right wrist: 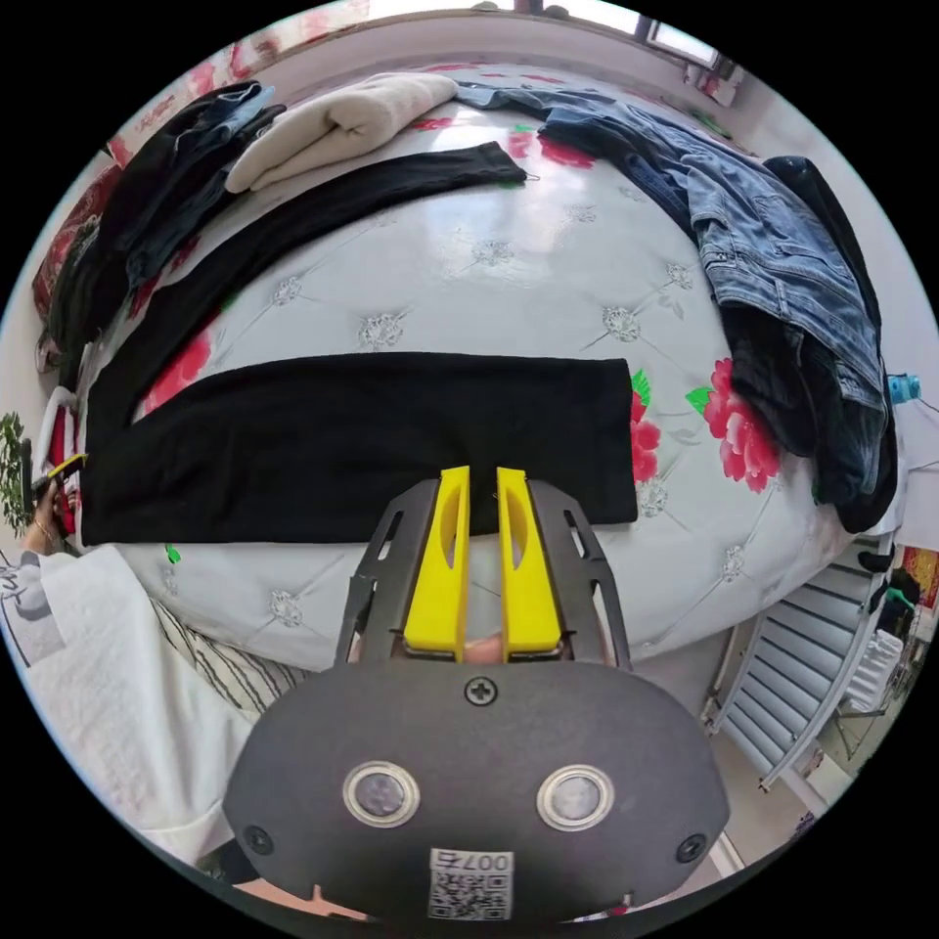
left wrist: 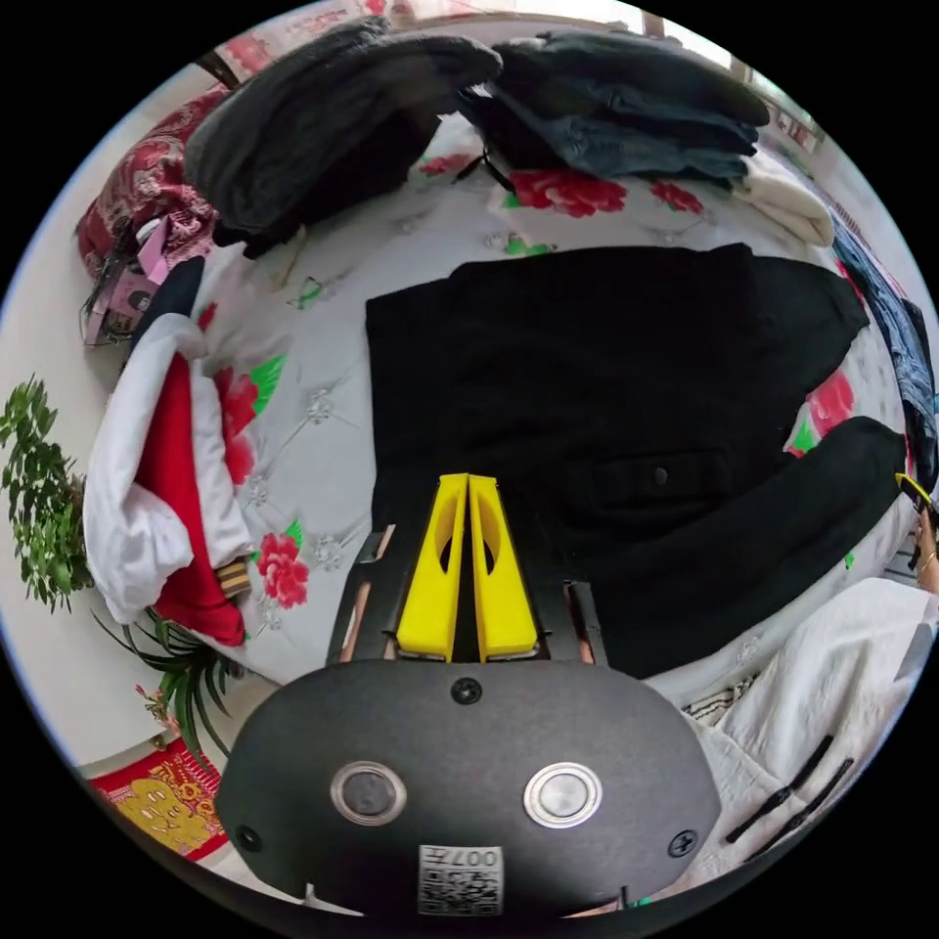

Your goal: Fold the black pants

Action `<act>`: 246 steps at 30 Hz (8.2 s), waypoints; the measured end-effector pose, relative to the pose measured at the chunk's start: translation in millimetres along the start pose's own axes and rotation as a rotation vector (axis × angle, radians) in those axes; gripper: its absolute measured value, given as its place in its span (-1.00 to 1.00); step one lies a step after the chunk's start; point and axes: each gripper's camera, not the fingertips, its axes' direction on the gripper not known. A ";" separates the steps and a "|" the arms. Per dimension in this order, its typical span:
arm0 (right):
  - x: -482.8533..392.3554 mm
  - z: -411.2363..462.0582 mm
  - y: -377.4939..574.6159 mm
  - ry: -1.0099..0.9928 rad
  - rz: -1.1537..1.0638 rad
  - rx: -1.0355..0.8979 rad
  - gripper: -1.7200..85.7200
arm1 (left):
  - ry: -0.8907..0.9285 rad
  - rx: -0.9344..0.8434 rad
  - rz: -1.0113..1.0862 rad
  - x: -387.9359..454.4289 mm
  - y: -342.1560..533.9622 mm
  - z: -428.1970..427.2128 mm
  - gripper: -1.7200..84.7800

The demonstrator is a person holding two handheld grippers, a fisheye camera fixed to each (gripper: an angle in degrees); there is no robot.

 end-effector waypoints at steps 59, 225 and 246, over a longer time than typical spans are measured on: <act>-56.4 -46.8 -269.7 -0.121 -0.152 0.133 -0.75 | 0.108 0.084 0.062 -138.9 -142.3 3.2 -0.77; -333.9 -3.9 40.1 -0.499 -0.793 0.044 -0.91 | 0.729 0.318 -0.899 -247.8 244.9 170.8 -0.71; -76.7 -29.7 42.5 -0.592 -0.007 0.316 -0.90 | 0.980 0.528 0.494 -27.6 105.4 -20.9 -0.77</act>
